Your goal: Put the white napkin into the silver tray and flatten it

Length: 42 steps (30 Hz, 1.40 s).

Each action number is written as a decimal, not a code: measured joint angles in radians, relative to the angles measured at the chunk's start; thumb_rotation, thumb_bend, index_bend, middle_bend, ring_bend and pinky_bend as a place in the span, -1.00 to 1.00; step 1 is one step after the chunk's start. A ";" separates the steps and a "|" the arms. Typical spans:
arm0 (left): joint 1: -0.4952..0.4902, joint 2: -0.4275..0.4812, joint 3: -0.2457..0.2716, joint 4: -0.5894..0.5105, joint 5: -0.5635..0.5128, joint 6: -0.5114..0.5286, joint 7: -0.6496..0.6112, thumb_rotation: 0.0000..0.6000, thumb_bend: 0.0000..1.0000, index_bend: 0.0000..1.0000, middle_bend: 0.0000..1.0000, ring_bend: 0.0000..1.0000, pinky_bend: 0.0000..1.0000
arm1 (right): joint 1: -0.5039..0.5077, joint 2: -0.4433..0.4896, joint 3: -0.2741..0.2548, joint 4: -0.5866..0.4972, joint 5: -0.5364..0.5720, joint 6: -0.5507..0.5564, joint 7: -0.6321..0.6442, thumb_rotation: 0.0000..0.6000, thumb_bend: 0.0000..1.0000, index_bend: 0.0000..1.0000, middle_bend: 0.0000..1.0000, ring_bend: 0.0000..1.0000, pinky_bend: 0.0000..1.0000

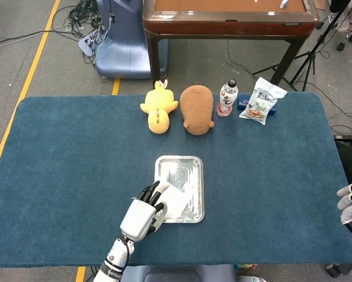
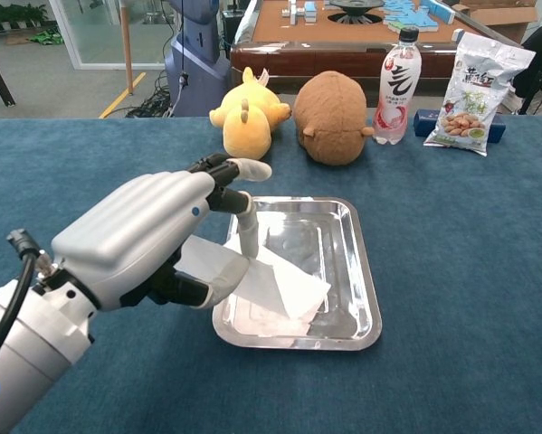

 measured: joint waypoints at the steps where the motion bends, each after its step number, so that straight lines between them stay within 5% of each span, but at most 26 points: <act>1: 0.000 0.001 0.000 -0.001 0.000 -0.001 0.002 1.00 0.17 -0.11 -0.75 -1.00 -0.74 | 0.000 0.000 0.000 0.000 0.000 0.000 0.000 1.00 -0.20 0.38 0.12 -0.25 -0.08; 9: 0.002 0.009 -0.004 -0.008 -0.010 -0.015 0.010 1.00 0.17 -0.57 -0.75 -1.00 -0.74 | 0.000 0.000 0.000 0.000 -0.001 0.000 0.000 1.00 -0.20 0.39 0.12 -0.25 -0.08; 19: 0.003 0.028 -0.018 -0.024 -0.036 -0.031 0.025 1.00 0.17 -0.62 -0.75 -1.00 -0.70 | -0.001 0.002 0.000 -0.001 0.001 0.000 0.004 1.00 -0.20 0.39 0.12 -0.25 -0.08; 22: 0.000 0.051 -0.025 -0.035 -0.040 -0.037 0.034 1.00 0.17 -0.62 -0.75 -0.95 -0.52 | -0.001 0.003 0.000 -0.001 0.001 0.000 0.004 1.00 -0.20 0.38 0.12 -0.25 -0.08; 25: -0.008 0.083 -0.032 -0.043 -0.035 -0.043 0.055 1.00 0.17 -0.62 -0.74 -0.70 -0.14 | -0.001 0.002 0.000 -0.001 0.002 -0.001 0.005 1.00 -0.20 0.38 0.12 -0.25 -0.08; 32: -0.045 0.186 -0.055 -0.082 -0.036 -0.106 0.055 1.00 0.17 -0.67 -0.11 -0.01 0.48 | 0.002 0.000 0.000 0.000 0.007 -0.008 0.004 1.00 -0.20 0.39 0.12 -0.25 -0.08; 42: -0.158 0.374 -0.063 -0.061 0.039 -0.250 0.006 1.00 0.17 -0.89 0.50 0.30 0.58 | 0.005 -0.001 0.000 0.002 0.011 -0.017 0.003 1.00 -0.20 0.38 0.12 -0.25 -0.08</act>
